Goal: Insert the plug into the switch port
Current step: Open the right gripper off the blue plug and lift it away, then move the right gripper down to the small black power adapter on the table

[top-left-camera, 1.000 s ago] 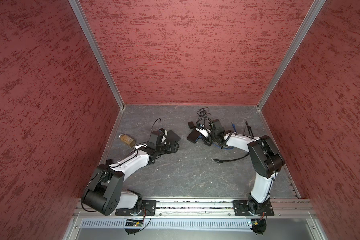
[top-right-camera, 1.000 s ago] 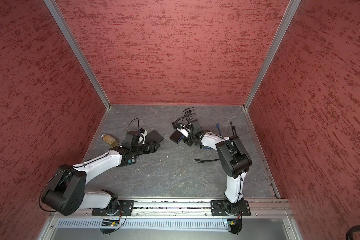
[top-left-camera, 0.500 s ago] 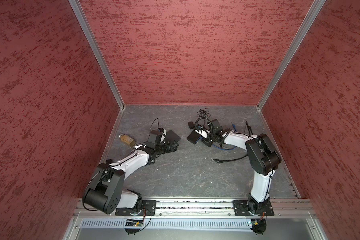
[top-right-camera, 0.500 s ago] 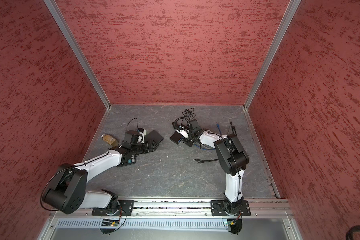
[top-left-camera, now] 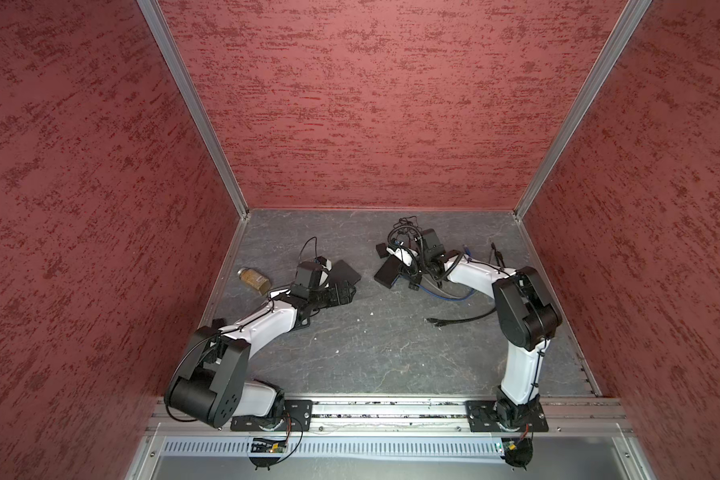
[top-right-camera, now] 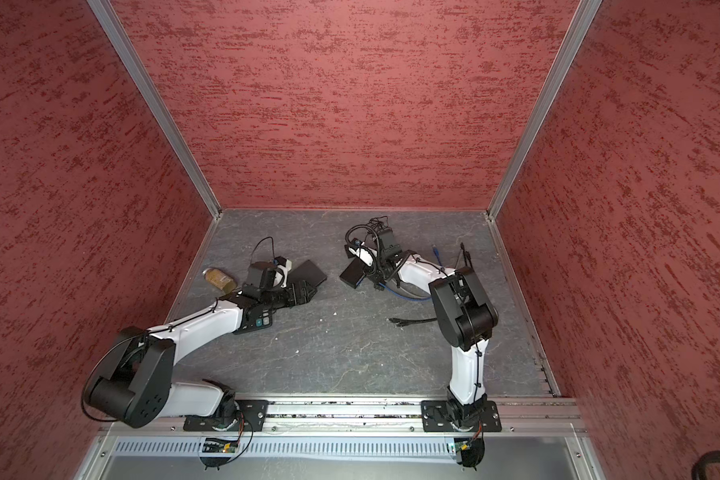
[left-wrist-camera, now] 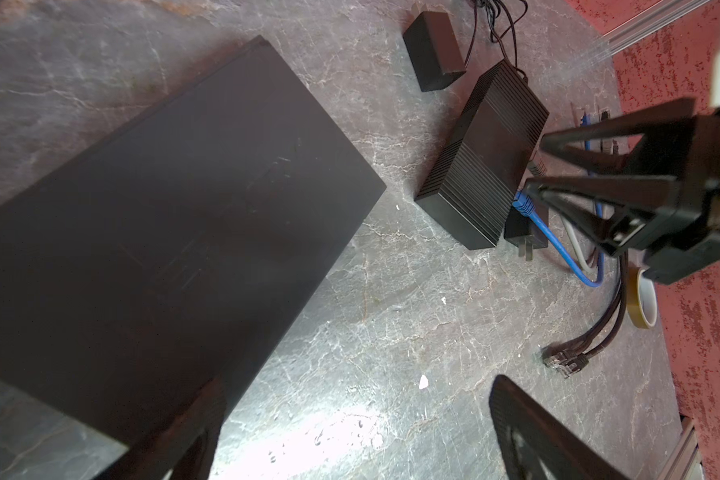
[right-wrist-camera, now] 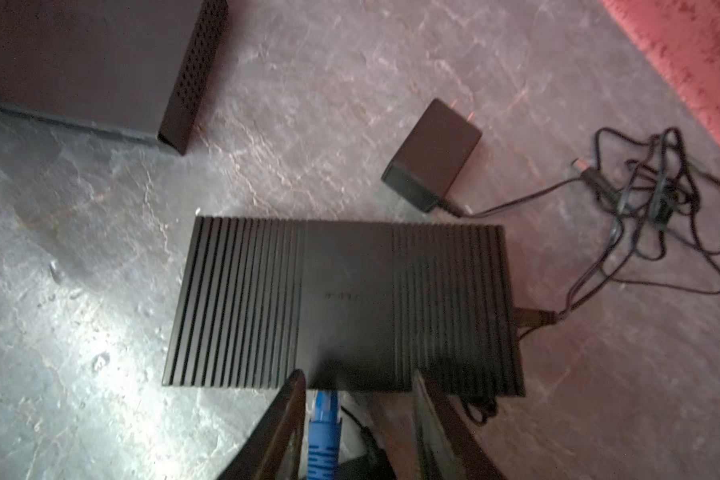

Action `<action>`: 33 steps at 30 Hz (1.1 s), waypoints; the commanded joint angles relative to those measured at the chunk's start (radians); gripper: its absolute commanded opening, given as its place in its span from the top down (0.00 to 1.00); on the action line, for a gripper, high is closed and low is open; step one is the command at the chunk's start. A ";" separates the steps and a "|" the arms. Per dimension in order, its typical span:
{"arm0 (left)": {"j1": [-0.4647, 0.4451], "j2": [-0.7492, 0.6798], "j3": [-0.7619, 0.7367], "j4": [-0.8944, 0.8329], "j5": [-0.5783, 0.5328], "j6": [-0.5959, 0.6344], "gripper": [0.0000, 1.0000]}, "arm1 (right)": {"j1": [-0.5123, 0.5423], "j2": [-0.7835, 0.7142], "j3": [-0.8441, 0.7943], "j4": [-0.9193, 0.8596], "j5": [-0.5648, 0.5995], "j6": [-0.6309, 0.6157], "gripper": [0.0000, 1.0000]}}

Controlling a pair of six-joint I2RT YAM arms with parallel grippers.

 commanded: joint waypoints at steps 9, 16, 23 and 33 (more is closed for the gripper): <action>0.015 -0.013 -0.012 0.008 0.004 0.011 0.00 | -0.035 0.044 0.116 0.021 -0.077 0.059 0.44; 0.017 -0.037 -0.028 0.008 -0.002 0.005 0.00 | -0.032 0.184 0.344 -0.060 -0.053 0.104 0.35; 0.027 -0.033 -0.031 0.002 -0.004 0.008 0.00 | -0.013 0.291 0.489 -0.132 -0.030 0.101 0.35; 0.048 -0.013 -0.031 0.002 0.006 0.015 0.00 | 0.019 0.427 0.651 -0.212 -0.006 0.080 0.35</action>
